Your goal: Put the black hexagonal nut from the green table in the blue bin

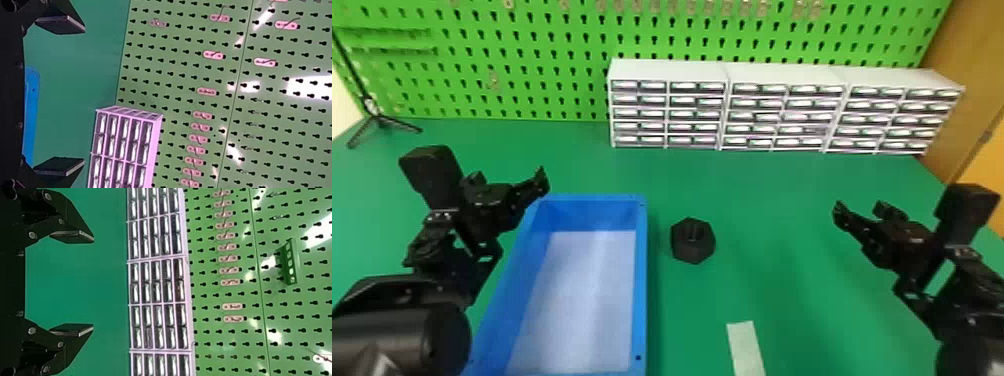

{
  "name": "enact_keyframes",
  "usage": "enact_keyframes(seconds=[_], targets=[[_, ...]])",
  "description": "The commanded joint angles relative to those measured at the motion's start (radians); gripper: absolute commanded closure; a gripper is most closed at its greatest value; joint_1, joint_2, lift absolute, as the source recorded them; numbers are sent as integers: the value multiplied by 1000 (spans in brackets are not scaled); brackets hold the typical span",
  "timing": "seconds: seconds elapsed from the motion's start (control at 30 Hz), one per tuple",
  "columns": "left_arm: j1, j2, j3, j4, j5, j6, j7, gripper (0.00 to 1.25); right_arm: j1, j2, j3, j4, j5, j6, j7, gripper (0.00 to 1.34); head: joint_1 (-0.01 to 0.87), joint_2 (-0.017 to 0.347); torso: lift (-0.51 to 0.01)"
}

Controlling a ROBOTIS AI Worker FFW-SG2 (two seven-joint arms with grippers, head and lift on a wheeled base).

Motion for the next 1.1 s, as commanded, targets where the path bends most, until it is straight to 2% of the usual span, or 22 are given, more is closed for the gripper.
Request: enact_keyframes(seconds=[0.0, 0.67, 0.87, 1.07], targets=[[2, 0, 0, 0, 2, 0, 0, 102, 0, 0, 2, 0, 0, 0, 0, 467, 692, 8, -97], [2, 0, -1, 0, 3, 0, 0, 102, -5, -3, 5, -6, 8, 18, 1, 467, 692, 8, -97], [2, 0, -1, 0, 3, 0, 0, 102, -17, -6, 15, -40, 30, 84, 0, 467, 692, 8, -97], [2, 0, -1, 0, 3, 0, 0, 102, -48, -11, 40, -91, 73, 222, 0, 467, 692, 8, -97]])
